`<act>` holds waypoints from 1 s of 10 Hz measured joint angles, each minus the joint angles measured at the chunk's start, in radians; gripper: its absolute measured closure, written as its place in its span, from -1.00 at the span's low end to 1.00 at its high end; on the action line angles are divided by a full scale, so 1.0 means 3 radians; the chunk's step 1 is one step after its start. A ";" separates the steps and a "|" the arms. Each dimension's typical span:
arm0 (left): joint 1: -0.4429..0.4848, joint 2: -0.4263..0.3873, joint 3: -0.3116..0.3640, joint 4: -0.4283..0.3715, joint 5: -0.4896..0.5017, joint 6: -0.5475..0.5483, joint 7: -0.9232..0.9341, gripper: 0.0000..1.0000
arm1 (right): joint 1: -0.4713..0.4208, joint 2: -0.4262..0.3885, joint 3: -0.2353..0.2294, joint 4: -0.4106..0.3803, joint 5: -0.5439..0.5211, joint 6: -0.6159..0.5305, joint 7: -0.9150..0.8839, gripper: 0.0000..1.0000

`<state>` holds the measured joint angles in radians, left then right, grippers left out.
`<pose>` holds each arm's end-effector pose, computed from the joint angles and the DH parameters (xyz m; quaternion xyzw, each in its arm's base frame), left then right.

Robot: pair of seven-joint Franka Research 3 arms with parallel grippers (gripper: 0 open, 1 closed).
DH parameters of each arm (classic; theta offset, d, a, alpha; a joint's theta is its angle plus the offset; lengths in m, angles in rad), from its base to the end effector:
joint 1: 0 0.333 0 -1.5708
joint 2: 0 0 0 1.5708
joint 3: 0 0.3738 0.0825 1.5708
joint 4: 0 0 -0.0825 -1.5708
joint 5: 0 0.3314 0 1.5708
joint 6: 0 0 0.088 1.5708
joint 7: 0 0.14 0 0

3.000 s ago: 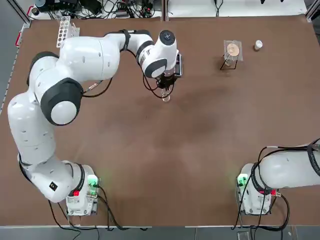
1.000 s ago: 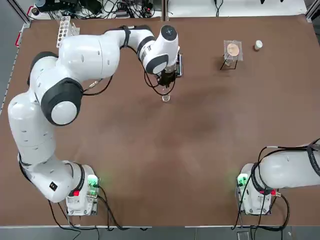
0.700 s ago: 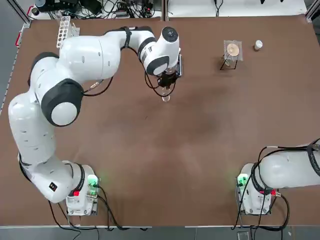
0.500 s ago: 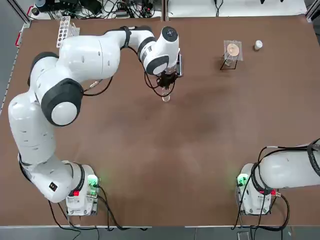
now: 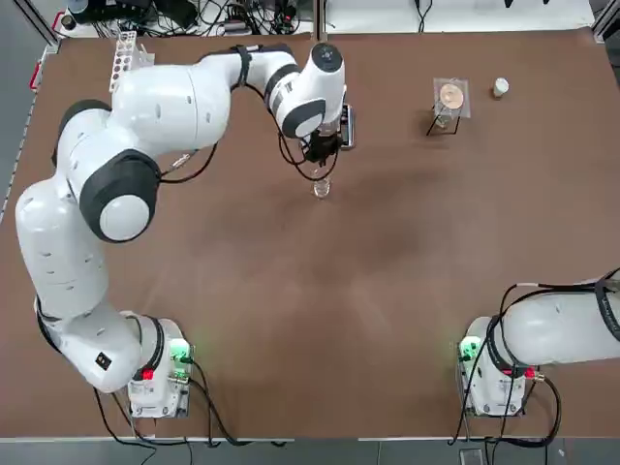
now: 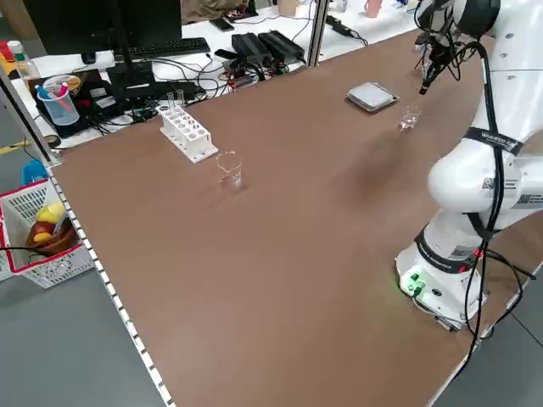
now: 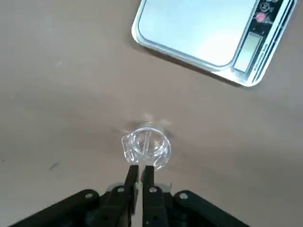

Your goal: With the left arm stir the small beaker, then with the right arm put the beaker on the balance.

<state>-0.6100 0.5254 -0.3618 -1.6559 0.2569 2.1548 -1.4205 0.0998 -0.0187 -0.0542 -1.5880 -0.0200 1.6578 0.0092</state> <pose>0.4170 -0.5153 0.3674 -0.9842 -0.1759 -0.0195 0.0003 0.5064 0.0201 0.6596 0.9988 0.0186 0.0445 0.0083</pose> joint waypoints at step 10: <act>-0.0042 0.0025 -0.0012 -0.0005 0.0000 -0.0069 -0.0050 0.85 | 0.0000 0.0000 0.0000 0.0000 0.0000 0.0000 0.0000 -0.99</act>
<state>-0.6226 0.5329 -0.3652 -1.6575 0.2569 2.1340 -1.4354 0.0998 -0.0187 -0.0542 -1.5880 -0.0200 1.6578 0.0092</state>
